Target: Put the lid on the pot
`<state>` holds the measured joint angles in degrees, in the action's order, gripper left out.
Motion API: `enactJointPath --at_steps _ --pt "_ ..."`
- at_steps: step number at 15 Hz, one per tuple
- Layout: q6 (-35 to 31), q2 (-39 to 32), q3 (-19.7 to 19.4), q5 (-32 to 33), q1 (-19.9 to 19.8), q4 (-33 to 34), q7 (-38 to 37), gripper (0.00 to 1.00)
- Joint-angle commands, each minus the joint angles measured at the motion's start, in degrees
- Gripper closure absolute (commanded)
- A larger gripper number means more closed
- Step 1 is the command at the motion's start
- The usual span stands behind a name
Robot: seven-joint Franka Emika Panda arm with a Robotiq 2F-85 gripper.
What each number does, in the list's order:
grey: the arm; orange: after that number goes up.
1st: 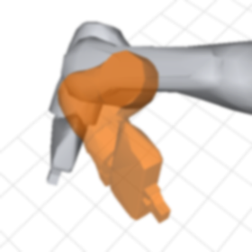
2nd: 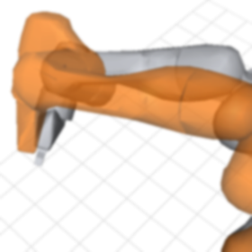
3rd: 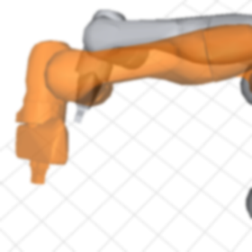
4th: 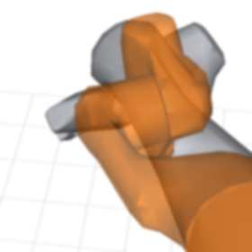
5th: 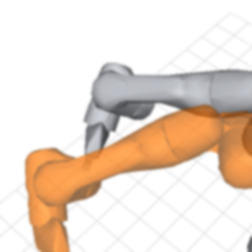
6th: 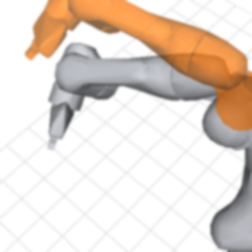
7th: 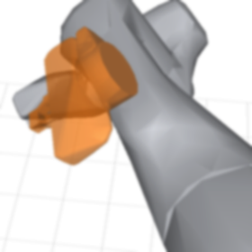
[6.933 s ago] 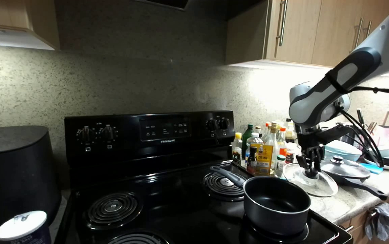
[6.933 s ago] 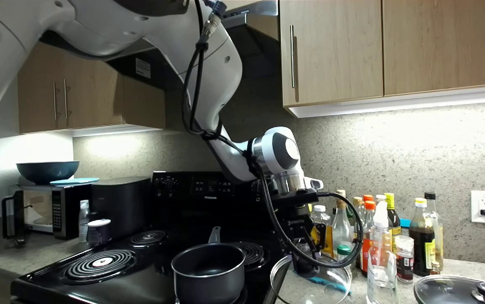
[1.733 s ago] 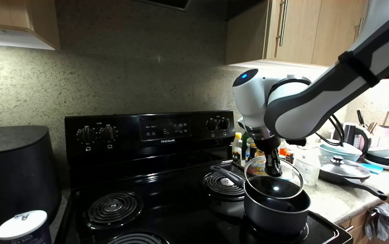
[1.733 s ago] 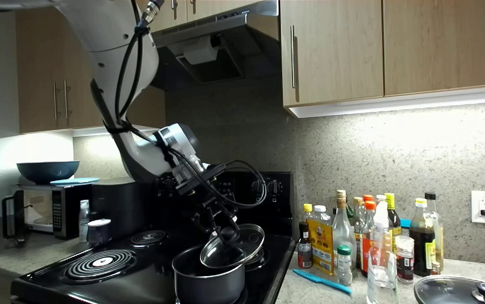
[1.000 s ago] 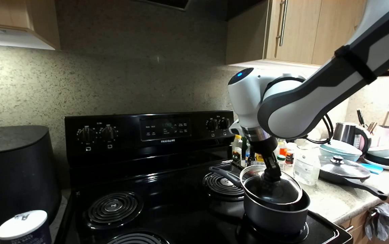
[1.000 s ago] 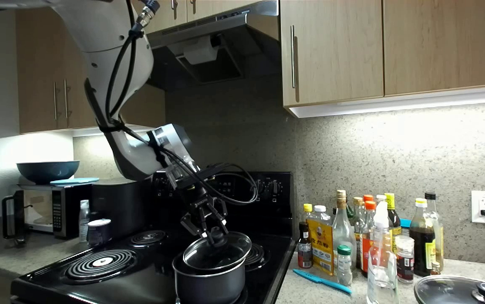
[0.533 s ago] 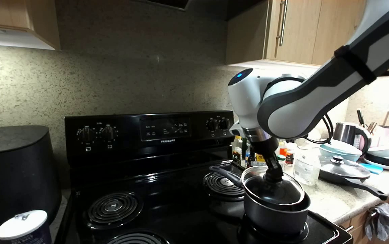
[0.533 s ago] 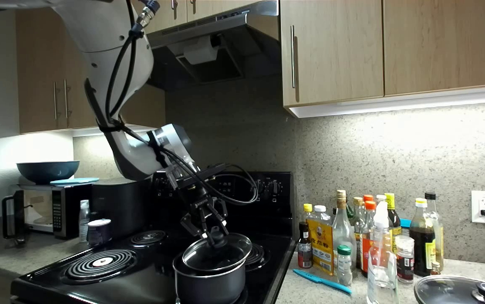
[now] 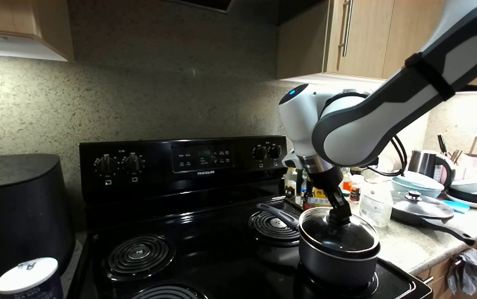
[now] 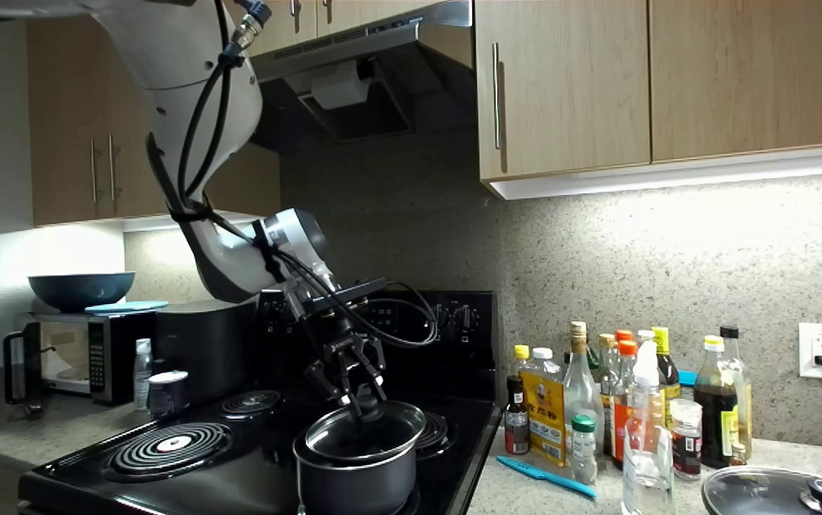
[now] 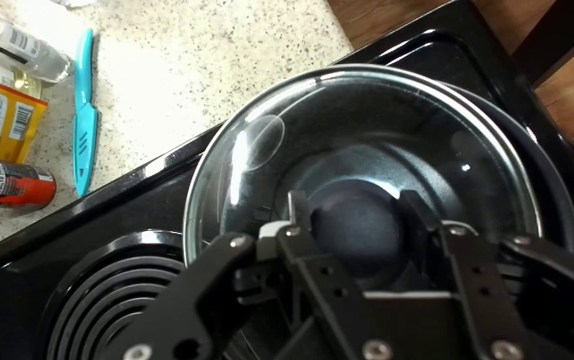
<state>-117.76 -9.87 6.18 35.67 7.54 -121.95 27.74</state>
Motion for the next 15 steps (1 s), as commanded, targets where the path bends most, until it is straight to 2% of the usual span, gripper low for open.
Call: enactJointPath --at_steps 1,4,8,12,13,15 --pt "-0.7 -2.6 0.5 -2.5 -1.1 2.1 3.8 0.78" --pt "-2.0 -3.5 0.6 -2.9 -1.2 3.3 5.0 0.78" --pt "-0.5 -4.9 0.5 -4.2 -1.4 5.5 6.4 0.78" --pt "1.0 -4.9 -0.1 -1.8 -0.7 5.4 1.4 0.78" --pt "1.0 -3.6 0.3 -2.0 -0.9 5.8 3.5 0.53" --pt "1.0 -3.6 0.3 -2.0 -0.9 5.8 3.1 0.53"
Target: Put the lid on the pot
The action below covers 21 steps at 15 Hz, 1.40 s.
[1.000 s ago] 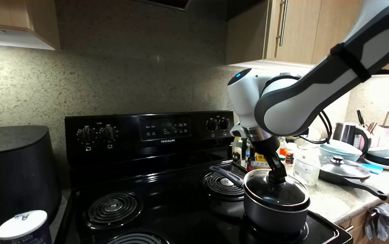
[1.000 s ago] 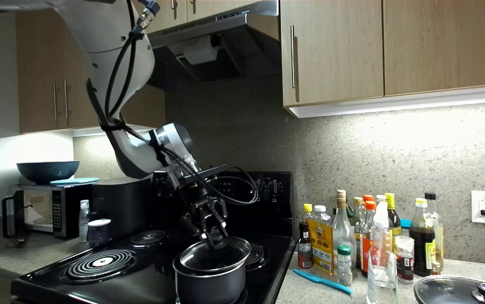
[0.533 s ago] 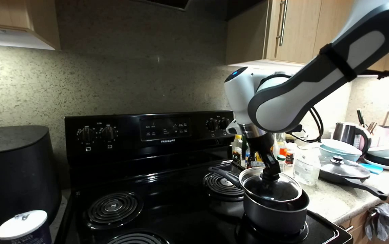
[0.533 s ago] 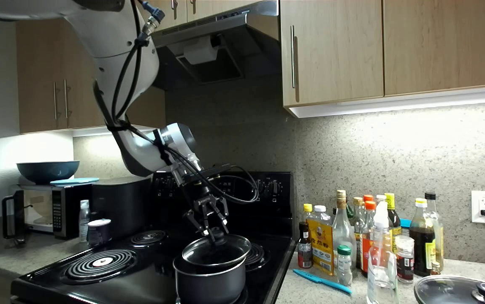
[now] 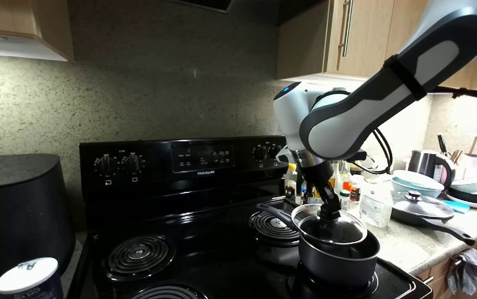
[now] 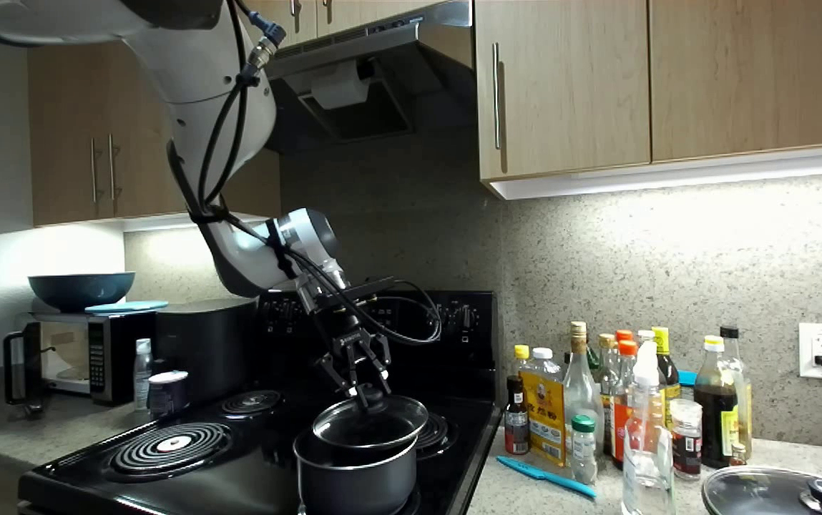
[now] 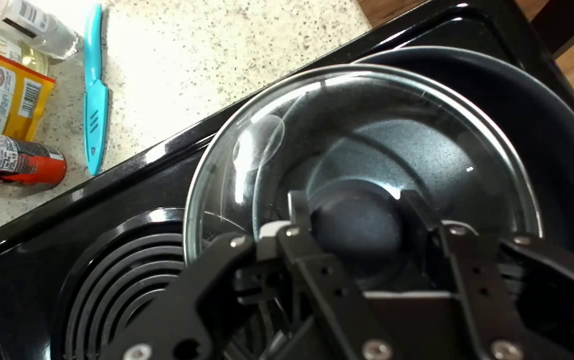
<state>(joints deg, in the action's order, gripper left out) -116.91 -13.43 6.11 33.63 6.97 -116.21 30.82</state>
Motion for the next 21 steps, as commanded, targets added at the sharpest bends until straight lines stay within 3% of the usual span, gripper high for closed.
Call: enactJointPath --at_steps 1,2,18,19,21 --pt "0.1 0.0 0.3 0.0 -0.3 0.1 0.0 0.53" --pt "0.1 0.0 0.3 0.0 -0.3 0.1 -0.1 0.78" --pt "-0.3 -0.2 -0.2 0.5 -0.4 -1.3 -1.7 0.78" --pt "0.3 -0.1 0.0 0.3 -0.4 0.2 0.0 0.53" --pt "0.3 -0.1 0.0 0.3 -0.4 0.2 -0.1 0.53"
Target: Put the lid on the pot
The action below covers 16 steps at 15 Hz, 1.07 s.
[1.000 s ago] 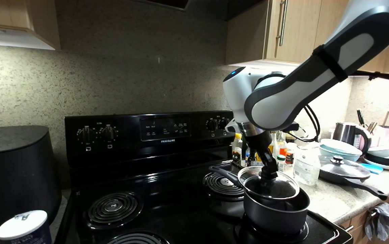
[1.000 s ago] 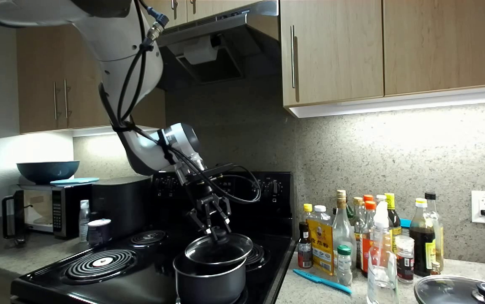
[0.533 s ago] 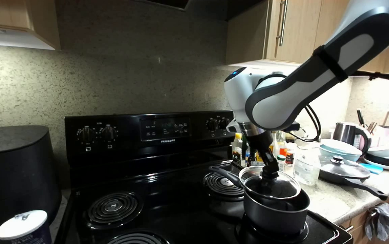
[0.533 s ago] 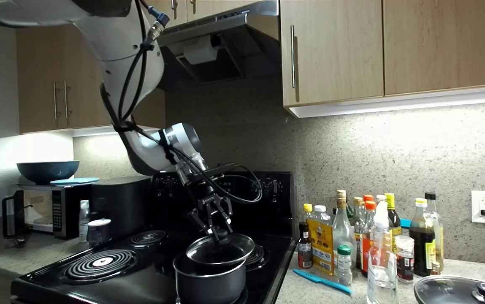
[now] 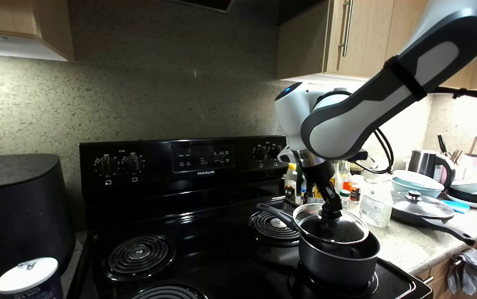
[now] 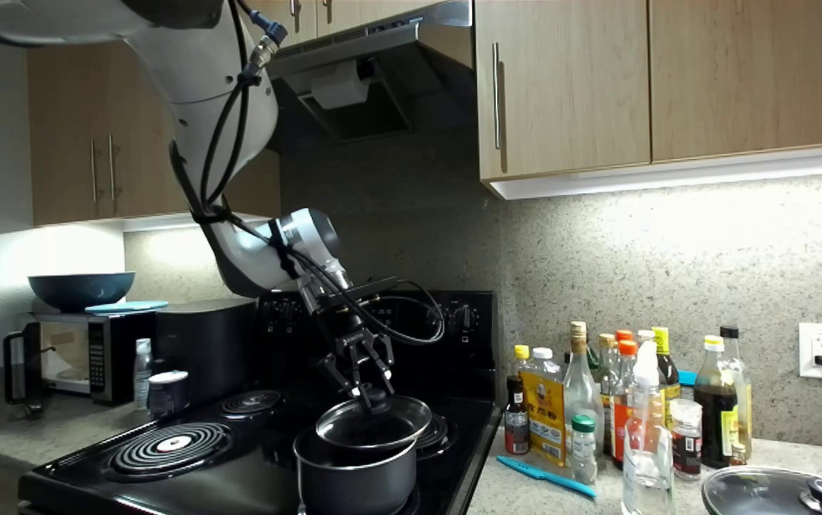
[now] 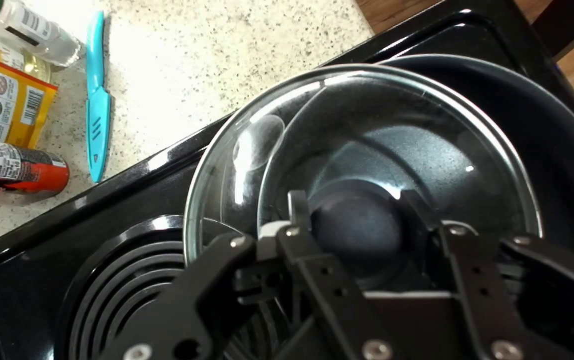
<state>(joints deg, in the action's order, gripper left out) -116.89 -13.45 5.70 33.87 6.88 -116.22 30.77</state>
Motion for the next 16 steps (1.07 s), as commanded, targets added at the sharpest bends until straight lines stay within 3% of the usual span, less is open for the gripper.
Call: enactJointPath --at_steps 1,2,3,16 --pt "0.2 0.0 0.4 0.0 -0.3 0.2 0.0 0.53" --pt "0.2 0.0 0.4 0.0 -0.3 0.2 0.0 0.53" --pt "-0.1 0.0 0.4 0.4 -0.3 -0.7 0.3 0.78" --pt "-0.7 1.4 1.7 3.6 0.2 -5.6 0.1 0.78"
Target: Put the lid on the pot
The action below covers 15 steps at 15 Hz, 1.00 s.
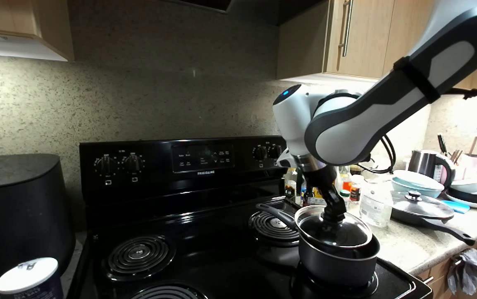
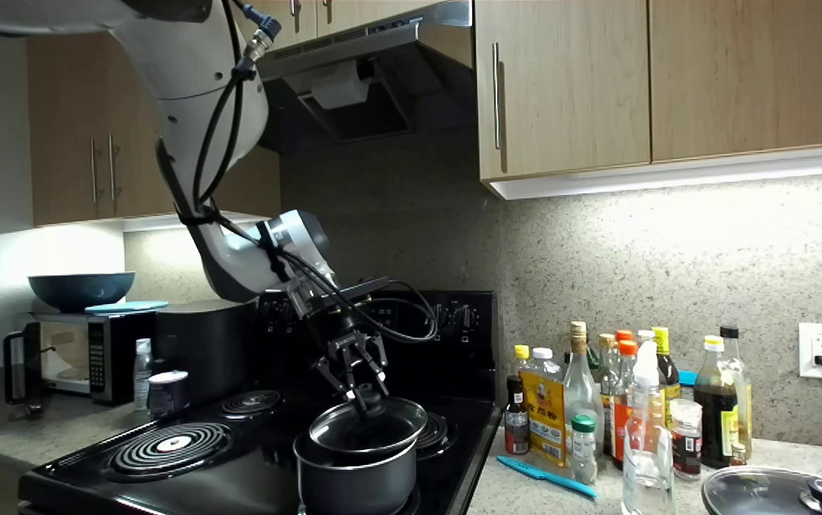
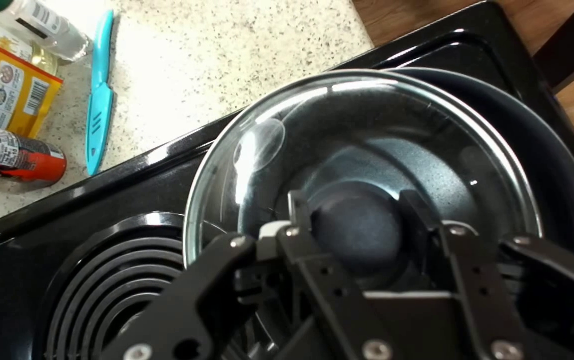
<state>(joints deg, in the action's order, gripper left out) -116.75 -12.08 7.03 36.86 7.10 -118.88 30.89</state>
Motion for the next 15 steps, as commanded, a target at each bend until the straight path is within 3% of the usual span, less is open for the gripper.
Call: enactJointPath --at_steps 1,15 --pt "-0.8 0.1 0.4 0.6 -0.1 -3.1 0.1 0.78" --pt "-0.4 0.7 1.1 1.1 -0.1 -5.3 1.5 0.78"
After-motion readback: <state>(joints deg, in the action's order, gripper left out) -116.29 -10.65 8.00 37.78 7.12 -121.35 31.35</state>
